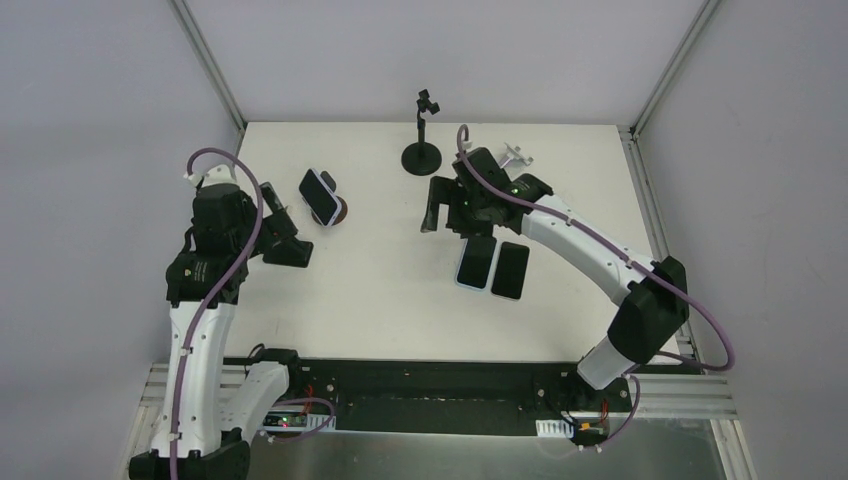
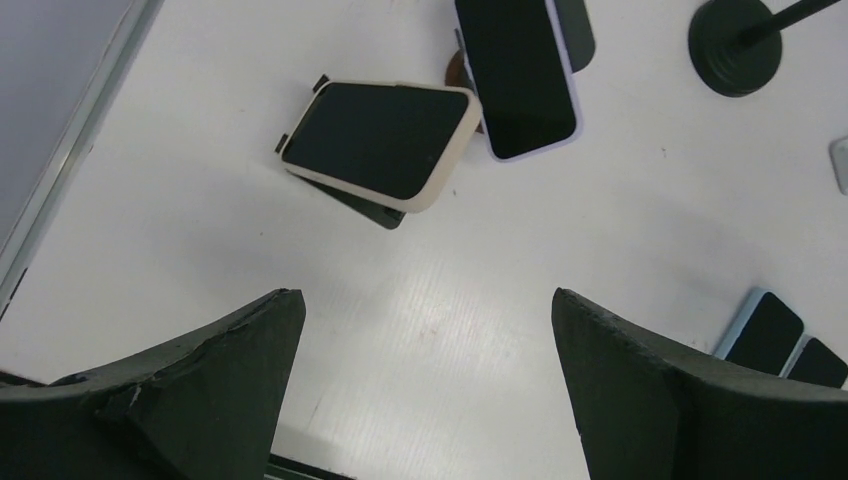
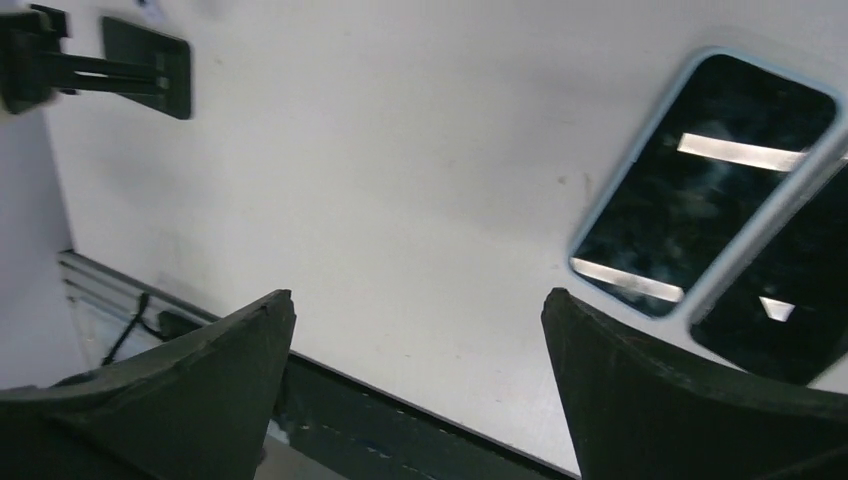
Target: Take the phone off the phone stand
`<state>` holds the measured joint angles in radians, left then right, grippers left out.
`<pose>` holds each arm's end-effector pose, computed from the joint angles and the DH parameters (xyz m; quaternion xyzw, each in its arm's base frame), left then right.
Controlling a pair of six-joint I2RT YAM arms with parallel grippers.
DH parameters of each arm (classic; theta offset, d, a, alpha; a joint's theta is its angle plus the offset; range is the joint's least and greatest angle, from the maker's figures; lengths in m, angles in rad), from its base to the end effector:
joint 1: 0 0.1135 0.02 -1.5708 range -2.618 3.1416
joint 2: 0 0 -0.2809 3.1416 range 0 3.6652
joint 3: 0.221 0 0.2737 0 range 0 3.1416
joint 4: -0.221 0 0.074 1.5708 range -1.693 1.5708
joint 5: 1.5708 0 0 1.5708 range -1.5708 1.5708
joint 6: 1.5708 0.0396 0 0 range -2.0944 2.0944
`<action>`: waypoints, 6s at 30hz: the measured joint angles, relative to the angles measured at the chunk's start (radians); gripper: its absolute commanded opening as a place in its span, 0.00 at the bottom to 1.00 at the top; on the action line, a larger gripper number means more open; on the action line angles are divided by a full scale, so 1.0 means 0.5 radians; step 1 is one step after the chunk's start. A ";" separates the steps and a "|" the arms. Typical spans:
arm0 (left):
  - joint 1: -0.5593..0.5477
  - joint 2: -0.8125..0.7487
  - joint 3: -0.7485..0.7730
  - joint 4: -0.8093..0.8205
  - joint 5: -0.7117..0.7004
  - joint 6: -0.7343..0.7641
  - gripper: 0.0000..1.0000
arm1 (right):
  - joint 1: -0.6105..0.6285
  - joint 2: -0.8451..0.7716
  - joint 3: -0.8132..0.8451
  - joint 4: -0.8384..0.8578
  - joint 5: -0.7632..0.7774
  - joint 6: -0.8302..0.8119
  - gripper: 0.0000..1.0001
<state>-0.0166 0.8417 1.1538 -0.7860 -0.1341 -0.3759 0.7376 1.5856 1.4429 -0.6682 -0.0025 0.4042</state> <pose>0.1694 0.0025 0.4104 -0.1865 0.8315 -0.0454 0.5214 0.2777 0.2524 0.3334 -0.1545 0.9157 0.2014 0.3114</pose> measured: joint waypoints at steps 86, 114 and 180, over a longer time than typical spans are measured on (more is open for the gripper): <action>0.010 -0.649 -0.188 -0.295 -0.491 -0.103 0.99 | 0.701 1.926 1.978 0.910 0.043 1.275 0.34; 0.010 -0.639 -0.180 -0.296 -0.413 -0.063 0.99 | 0.755 1.719 1.802 0.940 0.310 0.845 0.00; 0.010 -0.529 -0.069 -0.295 -0.216 0.054 0.99 | -0.433 1.406 1.289 -1.023 -1.390 -1.611 0.11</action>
<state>-0.0116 0.5774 1.1194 -0.9337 -0.2420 -0.3489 0.5209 2.2887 2.0872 -1.1797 -0.6975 -0.4011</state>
